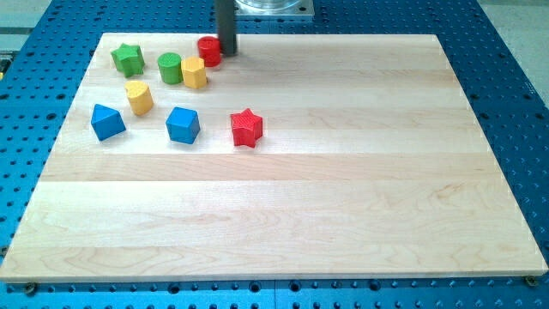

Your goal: Place your arm horizontally right to the red star

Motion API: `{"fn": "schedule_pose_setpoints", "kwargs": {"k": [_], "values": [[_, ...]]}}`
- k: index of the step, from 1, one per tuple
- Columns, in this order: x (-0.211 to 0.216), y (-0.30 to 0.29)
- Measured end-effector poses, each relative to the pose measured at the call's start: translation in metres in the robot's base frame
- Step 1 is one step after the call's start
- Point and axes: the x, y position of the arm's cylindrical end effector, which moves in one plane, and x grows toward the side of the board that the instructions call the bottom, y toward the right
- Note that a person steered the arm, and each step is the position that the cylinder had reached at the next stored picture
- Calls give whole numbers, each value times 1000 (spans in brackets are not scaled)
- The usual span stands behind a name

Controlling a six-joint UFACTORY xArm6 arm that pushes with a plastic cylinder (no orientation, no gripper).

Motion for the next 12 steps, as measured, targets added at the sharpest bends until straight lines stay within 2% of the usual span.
{"fn": "schedule_pose_setpoints", "kwargs": {"k": [1,2,3,4,5,8,10,11,12], "values": [[1,23],[17,14],[18,-34],[18,-52],[-6,-55],[25,-70],[25,-87],[23,-94],[-1,-92]]}}
